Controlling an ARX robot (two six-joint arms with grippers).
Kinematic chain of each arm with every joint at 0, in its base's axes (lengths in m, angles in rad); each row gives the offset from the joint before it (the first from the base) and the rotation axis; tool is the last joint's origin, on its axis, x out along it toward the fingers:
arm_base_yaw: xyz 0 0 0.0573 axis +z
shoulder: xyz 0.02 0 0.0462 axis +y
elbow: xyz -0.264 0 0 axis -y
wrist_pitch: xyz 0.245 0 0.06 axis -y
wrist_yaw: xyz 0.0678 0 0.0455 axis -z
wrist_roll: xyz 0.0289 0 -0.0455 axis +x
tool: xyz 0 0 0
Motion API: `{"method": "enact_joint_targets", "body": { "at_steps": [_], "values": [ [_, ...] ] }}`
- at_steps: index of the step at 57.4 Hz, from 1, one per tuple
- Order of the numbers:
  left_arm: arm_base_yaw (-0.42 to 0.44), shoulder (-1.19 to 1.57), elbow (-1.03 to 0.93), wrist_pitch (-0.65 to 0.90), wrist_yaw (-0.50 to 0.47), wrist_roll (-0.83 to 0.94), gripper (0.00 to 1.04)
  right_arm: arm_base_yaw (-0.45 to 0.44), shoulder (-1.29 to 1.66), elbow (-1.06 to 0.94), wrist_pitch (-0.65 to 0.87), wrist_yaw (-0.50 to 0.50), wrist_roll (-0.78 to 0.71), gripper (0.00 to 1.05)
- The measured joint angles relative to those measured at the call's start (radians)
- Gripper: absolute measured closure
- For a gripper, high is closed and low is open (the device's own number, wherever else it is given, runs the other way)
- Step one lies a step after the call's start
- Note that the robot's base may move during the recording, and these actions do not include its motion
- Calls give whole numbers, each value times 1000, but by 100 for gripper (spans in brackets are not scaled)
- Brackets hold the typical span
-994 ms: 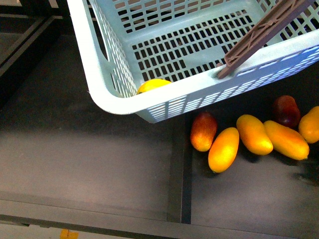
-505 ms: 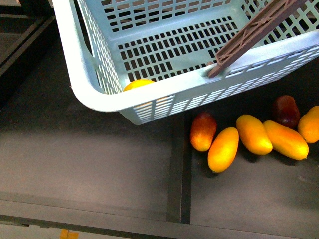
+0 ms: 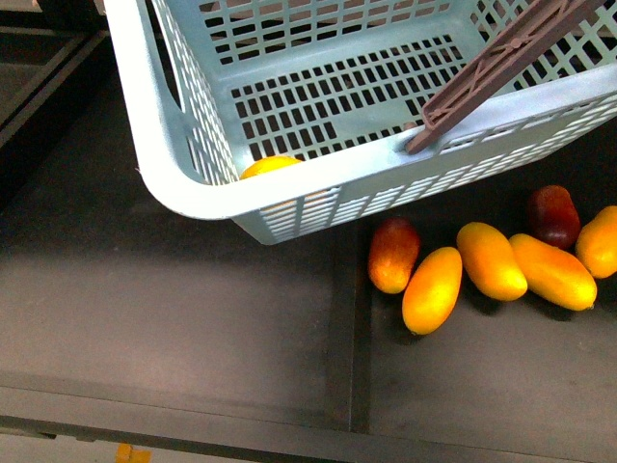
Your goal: Pick lemon and mango into basket
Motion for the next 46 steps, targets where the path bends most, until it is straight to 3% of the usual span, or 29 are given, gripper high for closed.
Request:
{"method": "enact_joint_targets", "body": {
  "at_steps": [9, 21, 26, 37, 46],
  "values": [
    [0, 0, 0, 0, -1, 0, 75, 158, 116, 26, 75, 175, 7, 41],
    [1, 0, 0, 0, -2, 1, 75, 267, 255, 61, 140, 299, 50, 41],
    [1, 0, 0, 0, 0, 1, 75, 286, 287, 82, 144, 340, 58, 40],
    [1, 0, 0, 0, 3, 0, 75, 291, 296, 100, 153, 365, 108, 9],
    [1, 1, 0, 0, 2, 4, 75, 241, 242, 79, 146, 338, 144, 9]
  ]
}}
